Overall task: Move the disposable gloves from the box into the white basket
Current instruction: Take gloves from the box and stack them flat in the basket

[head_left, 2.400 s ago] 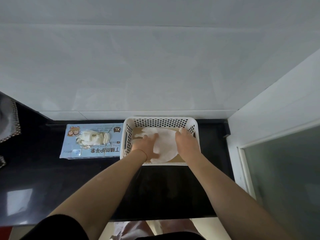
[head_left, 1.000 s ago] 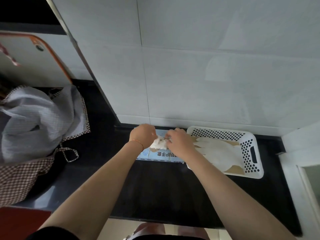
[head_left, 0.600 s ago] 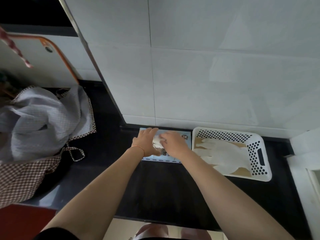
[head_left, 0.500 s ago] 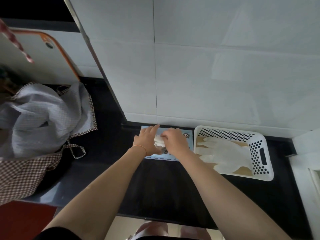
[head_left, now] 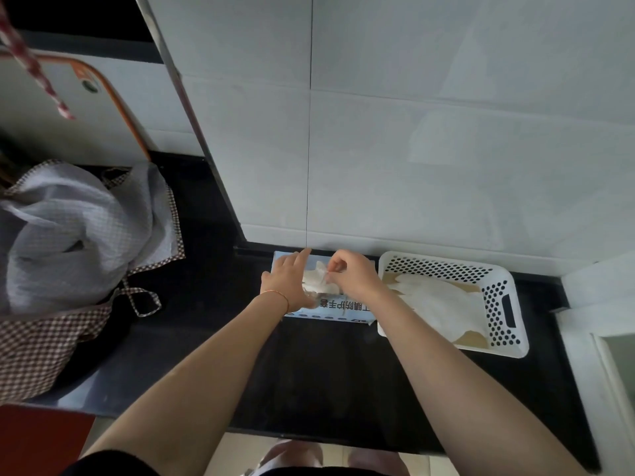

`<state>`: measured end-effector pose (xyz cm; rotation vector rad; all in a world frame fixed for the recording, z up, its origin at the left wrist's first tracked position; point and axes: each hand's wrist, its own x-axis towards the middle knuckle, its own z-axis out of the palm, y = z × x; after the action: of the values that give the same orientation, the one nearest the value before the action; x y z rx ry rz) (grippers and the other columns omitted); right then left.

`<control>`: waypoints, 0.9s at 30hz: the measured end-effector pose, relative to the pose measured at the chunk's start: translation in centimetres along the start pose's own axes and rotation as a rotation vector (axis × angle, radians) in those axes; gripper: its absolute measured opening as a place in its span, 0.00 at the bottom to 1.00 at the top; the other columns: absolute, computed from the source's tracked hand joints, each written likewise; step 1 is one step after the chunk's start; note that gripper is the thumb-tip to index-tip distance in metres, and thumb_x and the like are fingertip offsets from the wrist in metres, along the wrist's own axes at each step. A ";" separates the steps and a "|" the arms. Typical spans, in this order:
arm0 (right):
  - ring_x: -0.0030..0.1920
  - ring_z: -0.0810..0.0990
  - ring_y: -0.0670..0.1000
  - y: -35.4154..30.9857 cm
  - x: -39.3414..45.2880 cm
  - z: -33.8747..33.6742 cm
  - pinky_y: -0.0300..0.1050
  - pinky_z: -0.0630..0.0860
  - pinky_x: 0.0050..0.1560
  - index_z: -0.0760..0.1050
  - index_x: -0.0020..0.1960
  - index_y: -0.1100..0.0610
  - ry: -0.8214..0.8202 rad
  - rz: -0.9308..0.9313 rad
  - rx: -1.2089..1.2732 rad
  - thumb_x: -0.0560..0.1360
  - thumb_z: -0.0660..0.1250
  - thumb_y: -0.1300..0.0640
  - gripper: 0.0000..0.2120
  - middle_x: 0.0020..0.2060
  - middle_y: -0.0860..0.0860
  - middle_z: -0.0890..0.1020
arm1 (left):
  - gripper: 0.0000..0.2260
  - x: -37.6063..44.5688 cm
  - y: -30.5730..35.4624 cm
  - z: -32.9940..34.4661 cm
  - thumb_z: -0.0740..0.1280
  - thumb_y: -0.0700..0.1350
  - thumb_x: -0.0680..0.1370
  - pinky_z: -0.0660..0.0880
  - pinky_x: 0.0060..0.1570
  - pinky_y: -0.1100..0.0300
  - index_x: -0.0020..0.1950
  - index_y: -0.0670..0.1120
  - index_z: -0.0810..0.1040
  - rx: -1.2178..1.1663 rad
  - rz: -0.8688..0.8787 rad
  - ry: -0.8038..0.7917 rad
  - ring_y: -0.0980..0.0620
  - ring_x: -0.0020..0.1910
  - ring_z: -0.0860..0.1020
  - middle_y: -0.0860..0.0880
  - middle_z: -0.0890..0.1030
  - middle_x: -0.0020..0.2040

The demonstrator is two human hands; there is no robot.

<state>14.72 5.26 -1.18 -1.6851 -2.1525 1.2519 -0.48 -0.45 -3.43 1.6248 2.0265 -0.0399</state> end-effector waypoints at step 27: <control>0.45 0.77 0.47 -3.0 -0.8 -2.5 0.39 0.70 0.46 0.83 0.46 0.59 0.335 -0.196 -0.017 0.77 0.65 0.61 0.08 0.44 0.48 0.81 | 0.51 -0.6 0.0 0.0 0.75 0.58 0.67 0.65 0.68 0.47 0.80 0.51 0.47 -0.070 -0.019 0.016 0.51 0.76 0.58 0.52 0.58 0.78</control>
<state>14.22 5.83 2.70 -1.5173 -2.0671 0.8349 -0.42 -1.01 -3.18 1.5672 2.0321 0.0368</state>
